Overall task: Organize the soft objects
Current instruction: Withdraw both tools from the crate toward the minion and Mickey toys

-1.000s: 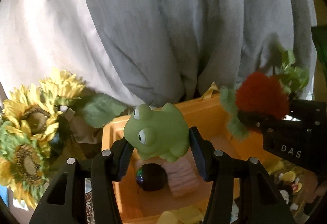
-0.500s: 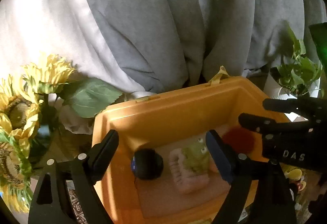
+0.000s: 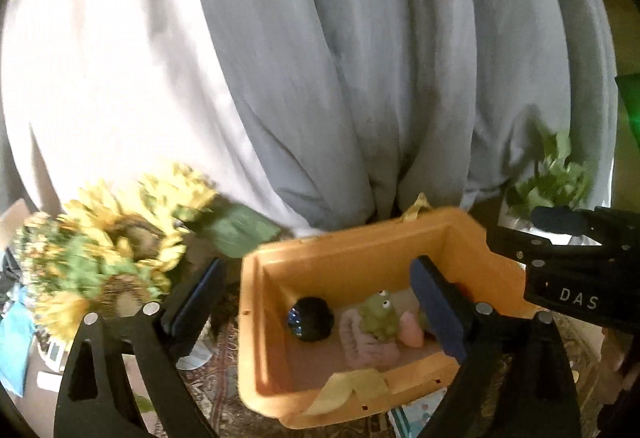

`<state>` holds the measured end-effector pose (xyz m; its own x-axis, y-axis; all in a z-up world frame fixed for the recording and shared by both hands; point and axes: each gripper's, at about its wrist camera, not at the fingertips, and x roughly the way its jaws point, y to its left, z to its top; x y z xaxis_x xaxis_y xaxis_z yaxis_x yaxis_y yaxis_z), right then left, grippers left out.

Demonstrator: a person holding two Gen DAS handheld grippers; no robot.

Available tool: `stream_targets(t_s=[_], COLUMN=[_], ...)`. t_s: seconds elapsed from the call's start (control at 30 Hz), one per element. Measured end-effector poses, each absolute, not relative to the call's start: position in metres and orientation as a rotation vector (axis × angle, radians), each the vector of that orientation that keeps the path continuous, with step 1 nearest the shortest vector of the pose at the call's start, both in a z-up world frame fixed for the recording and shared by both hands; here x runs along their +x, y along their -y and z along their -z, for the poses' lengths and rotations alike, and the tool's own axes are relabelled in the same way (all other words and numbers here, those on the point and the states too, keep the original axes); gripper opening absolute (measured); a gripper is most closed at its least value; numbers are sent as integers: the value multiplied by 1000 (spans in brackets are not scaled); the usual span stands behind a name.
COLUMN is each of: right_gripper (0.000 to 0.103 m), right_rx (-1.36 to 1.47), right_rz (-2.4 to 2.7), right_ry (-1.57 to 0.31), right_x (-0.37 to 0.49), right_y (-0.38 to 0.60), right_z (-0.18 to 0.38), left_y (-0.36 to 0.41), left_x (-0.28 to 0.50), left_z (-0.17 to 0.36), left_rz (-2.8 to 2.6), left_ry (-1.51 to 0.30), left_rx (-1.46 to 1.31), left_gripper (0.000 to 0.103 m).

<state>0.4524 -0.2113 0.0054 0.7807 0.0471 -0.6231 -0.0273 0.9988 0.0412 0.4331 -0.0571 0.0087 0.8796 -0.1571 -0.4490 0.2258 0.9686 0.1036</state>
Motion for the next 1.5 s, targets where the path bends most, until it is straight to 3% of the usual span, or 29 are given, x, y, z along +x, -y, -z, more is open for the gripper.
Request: stream_targets(t_s=[0.07, 0.37, 0.97, 1.5], right_gripper=[73, 79, 80, 80], right_rx=[36, 30, 64, 4], right_rz=[-33, 39, 192, 18], right_ry=[-642, -526, -432, -501], right_x=[437, 373, 257, 230], right_y=[211, 211, 205, 225], right_z=[-16, -49, -54, -16], left_y=[56, 48, 36, 56], left_x=[418, 367, 279, 217], left_z=[-18, -42, -26, 25], left_rz=[194, 205, 262, 68], left_ry=[-424, -367, -373, -459], left_rx=[155, 128, 135, 73], left_gripper=[96, 103, 103, 103])
